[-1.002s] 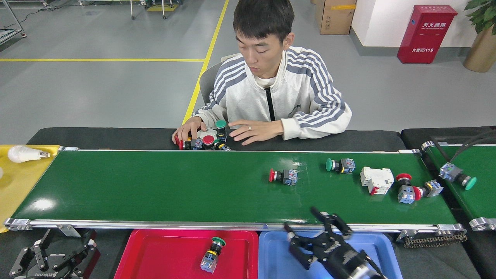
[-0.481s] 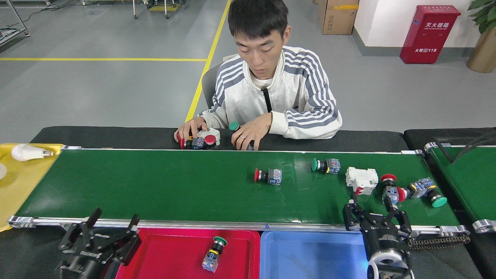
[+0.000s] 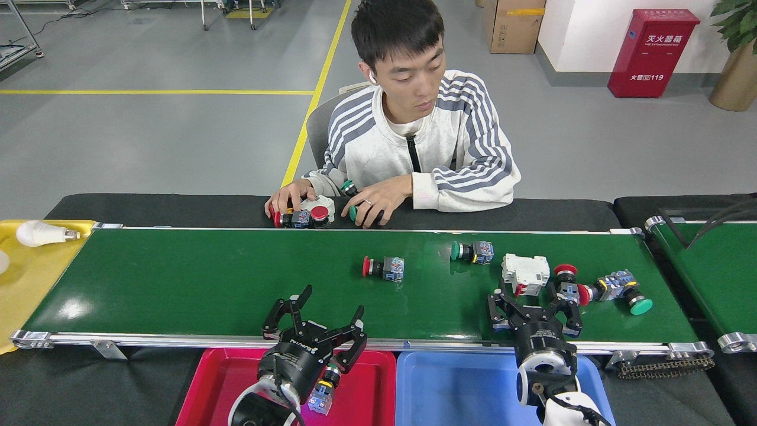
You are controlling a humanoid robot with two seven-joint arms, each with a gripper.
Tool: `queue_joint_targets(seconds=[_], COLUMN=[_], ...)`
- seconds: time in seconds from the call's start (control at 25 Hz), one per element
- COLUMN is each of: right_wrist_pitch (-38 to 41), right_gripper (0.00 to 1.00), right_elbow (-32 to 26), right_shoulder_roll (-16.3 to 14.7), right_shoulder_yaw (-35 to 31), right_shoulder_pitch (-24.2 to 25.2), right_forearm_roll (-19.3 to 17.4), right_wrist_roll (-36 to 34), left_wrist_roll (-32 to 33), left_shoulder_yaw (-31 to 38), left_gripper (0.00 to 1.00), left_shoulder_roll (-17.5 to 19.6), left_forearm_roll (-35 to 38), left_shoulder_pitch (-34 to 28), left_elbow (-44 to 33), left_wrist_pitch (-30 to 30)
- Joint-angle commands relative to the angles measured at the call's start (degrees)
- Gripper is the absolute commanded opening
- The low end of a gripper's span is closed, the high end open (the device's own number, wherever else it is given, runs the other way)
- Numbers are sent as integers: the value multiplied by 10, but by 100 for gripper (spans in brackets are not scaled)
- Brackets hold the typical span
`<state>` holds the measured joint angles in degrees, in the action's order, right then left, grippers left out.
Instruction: Pick switch part from conveyor to tray
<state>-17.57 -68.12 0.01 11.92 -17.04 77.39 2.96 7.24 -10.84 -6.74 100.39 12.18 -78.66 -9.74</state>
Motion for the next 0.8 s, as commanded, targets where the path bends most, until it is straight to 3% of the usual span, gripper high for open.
queue_joint_targets(seconds=[0.0,0.24,0.36,0.4,0.52,0.56,0.6,0.76], right_wrist_pitch=[-3,-1,3,3,9,20,33,46], right_gripper=[95,91,72,61,13,6,1,1], right_elbow=[20,105,113,114,114,112,108,84], right_shoulder_roll=[3,27,25,26,27,26,25,23], right_shoulder_yaw=[1,20,49,54,57,57,57,57], right_shoulder_pitch=[-27,-80,-85,-86,-86,-85,-86,-81], right_forearm_roll=[0,0,-1,-2,-6,-11,-15,-18], right_wrist_roll=[0,0,0,0,0,0,-1,-4], left_wrist_roll=[0,0,0,0,0,0,0,0], left_shoulder_yaw=[-1,2,5,6,22,26,28,34], left_gripper=[100,100,100,100,100,100,100,100], left_shoulder_roll=[-4,-12,-11,-10,-7,-6,-4,-1], left_forearm_roll=[-1,-5,-6,-8,-34,-46,-55,-60], left_shoulder_pitch=[30,93,108,117,145,152,159,164], left_elbow=[32,114,136,149,193,207,216,228], left_wrist_pitch=[18,23,23,23,22,21,21,16])
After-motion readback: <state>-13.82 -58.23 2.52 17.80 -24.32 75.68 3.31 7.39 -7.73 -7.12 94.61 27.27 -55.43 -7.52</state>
